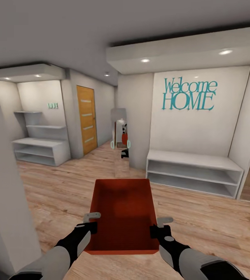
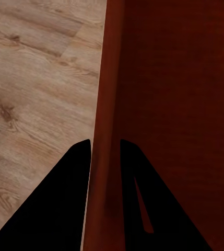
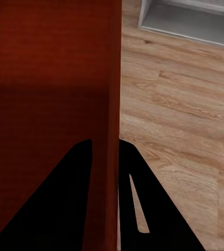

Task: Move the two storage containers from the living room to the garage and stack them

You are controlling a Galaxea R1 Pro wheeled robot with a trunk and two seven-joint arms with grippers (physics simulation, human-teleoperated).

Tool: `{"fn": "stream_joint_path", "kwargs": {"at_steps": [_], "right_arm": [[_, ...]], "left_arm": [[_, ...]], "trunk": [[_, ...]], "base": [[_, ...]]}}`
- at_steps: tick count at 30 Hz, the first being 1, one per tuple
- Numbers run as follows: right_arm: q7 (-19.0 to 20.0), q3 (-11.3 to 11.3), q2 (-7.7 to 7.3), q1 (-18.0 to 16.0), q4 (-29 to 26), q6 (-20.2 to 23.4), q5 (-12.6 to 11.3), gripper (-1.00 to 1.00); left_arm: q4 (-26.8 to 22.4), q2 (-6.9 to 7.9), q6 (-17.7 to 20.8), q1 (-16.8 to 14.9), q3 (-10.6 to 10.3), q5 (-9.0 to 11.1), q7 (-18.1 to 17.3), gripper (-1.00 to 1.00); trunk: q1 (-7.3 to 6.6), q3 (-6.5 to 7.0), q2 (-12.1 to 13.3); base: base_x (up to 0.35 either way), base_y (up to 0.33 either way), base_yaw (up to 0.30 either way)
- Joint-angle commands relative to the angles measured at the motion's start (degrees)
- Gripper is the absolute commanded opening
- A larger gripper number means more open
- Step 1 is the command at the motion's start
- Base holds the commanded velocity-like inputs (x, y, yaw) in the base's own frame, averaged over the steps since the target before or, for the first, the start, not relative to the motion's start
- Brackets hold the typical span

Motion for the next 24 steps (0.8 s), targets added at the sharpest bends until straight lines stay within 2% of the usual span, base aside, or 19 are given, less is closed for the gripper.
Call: {"fn": "stream_joint_path", "kwargs": {"at_steps": [1,24], "right_arm": [[0.4,-2.3,0.04,0.0,0.1,-0.1,0.5,-1.00],[0.4,-2.3,0.04,0.0,0.1,-0.1,0.5,-1.00]], "left_arm": [[-0.3,0.79,-3.9,0.0,1.2,-1.1,3.2,-1.00],[-0.3,0.79,-3.9,0.0,1.2,-1.1,3.2,-1.00]], "trunk": [[0.05,-0.10,-0.1],[0.05,-0.10,-0.1]], "base": [[0.322,0.000,0.000],[0.322,0.000,0.000]]}}
